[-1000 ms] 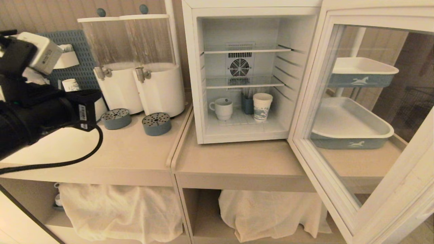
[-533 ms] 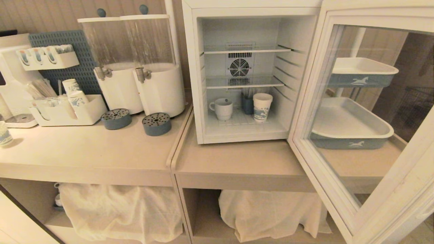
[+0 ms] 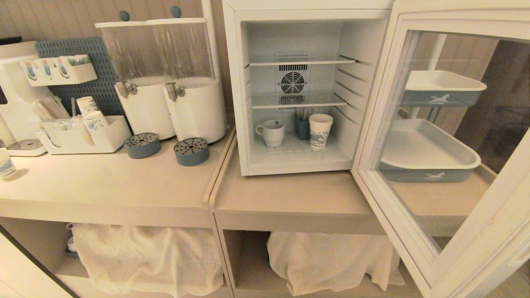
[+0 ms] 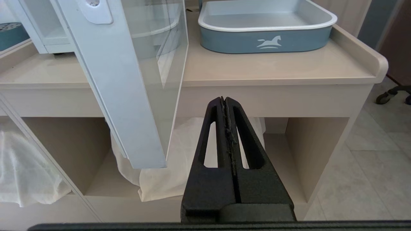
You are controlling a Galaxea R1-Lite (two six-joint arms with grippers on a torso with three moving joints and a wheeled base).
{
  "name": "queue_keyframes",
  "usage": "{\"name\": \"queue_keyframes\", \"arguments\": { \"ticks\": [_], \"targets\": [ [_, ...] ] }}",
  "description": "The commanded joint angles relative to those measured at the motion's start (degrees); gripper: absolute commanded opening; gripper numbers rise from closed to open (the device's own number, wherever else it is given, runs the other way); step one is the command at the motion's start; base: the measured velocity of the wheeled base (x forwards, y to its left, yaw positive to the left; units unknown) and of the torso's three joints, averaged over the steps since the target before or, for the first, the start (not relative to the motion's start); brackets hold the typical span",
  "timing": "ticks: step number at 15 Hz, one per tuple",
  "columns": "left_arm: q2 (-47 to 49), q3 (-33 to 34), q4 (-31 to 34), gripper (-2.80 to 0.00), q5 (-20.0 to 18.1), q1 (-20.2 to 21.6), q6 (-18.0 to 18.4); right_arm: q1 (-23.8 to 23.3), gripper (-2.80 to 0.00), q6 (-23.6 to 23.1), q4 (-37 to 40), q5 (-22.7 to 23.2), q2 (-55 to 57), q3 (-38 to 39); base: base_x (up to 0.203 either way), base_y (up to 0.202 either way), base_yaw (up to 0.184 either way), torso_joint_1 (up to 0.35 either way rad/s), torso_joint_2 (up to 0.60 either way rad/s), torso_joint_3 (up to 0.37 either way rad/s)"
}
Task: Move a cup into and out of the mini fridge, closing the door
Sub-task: Take the ceramic cup out of the freezer
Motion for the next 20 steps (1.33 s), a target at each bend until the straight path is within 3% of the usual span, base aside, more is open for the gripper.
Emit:
{"name": "queue_keyframes", "arguments": {
  "ticks": [1,3,7,9,17,20],
  "targets": [
    [-11.31,3.48,0.08,-2.8,-4.49,0.3,1.03,-0.07,-2.8,0.0,0.15,0.02,0.09,0.79,0.0,0.0,0.0,0.0,0.0,0.0],
    [-16.28,12.0,-3.73,-2.8,-8.59,0.26,2.06,0.01,-2.8,0.0,0.06,0.02,0.09,0.79,0.0,0.0,0.0,0.0,0.0,0.0],
    [-16.21,36.96,-27.93,-2.8,-10.45,0.26,2.93,0.01,-2.8,0.0,0.0,0.02,0.09,0.79,0.0,0.0,0.0,0.0,0.0,0.0],
    [-16.17,43.69,-30.89,-2.8,-10.9,0.22,2.32,0.01,-2.8,0.0,0.0,0.02,0.09,0.79,0.0,0.0,0.0,0.0,0.0,0.0],
    [-16.08,43.27,-33.16,-2.8,-11.26,0.18,1.18,-0.05,-2.8,0.0,0.17,0.02,0.09,0.79,0.0,0.0,0.0,0.0,0.0,0.0],
    [-16.05,43.27,-33.16,-2.8,-11.26,0.18,0.83,-0.06,-2.8,0.0,0.17,0.02,0.09,0.79,-0.132,0.0,0.001,0.002,0.0,0.0]
  ]
}}
